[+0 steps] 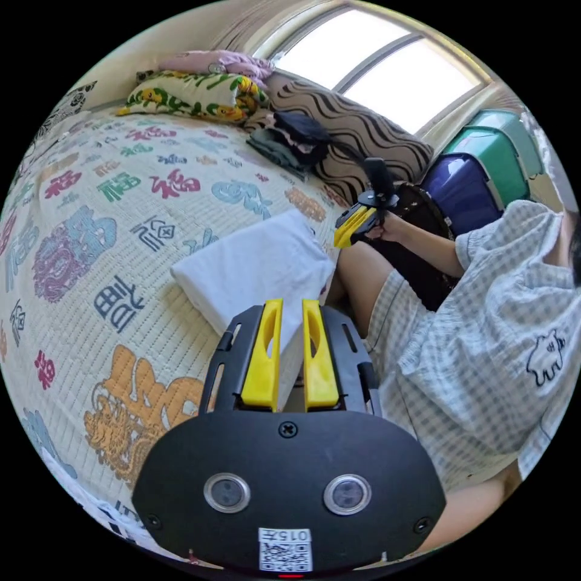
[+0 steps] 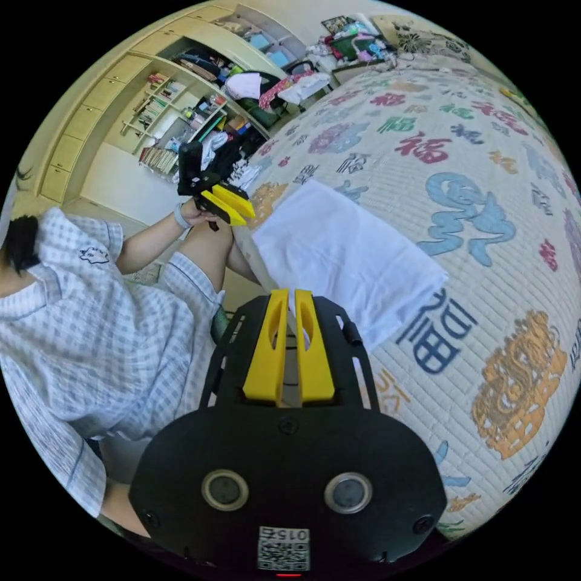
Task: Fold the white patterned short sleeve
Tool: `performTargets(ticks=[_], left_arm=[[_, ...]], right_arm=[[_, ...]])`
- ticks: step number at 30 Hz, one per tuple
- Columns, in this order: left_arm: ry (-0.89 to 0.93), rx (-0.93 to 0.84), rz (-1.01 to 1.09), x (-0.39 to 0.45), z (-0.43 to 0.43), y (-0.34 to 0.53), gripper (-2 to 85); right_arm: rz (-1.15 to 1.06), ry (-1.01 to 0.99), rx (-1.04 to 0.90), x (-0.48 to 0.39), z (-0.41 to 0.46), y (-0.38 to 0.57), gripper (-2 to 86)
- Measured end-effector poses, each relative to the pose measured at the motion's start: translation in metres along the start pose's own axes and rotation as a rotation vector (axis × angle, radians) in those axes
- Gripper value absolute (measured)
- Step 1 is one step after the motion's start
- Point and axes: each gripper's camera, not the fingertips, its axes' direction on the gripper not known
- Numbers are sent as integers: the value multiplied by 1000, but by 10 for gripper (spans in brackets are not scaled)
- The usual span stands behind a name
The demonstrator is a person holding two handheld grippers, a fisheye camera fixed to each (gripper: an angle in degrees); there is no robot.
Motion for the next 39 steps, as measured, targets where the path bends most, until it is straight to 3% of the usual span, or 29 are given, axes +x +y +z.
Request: performTargets(ticks=[5, 13, 17, 19, 24, 30, 32, 39], left_arm=[[19, -183, -82, -28, 45, -11, 24], [-8, -215, -220, -63, -12, 11, 11], [165, 2, -395, -107, -81, 31, 91], [264, 93, -486, -133, -104, 40, 114], [374, 98, -577, -183, -126, 43, 137], [505, 5, -489, -192, -125, -3, 122], [543, -31, -465, -190, -128, -19, 92], [534, -1, -426, -165, -205, -33, 56]], right_arm=[[66, 37, -281, 31, 83, -30, -4], [263, -99, -120, 73, 79, -21, 11], [403, -312, 199, 118, 50, -2, 115], [470, -345, 252, 139, 50, 2, 149], [506, -470, 259, 175, 81, -17, 145], [426, -553, 203, 182, 133, -75, 120], [409, -588, 174, 181, 156, -96, 70], [380, -501, 163, 146, 173, -129, 31]])
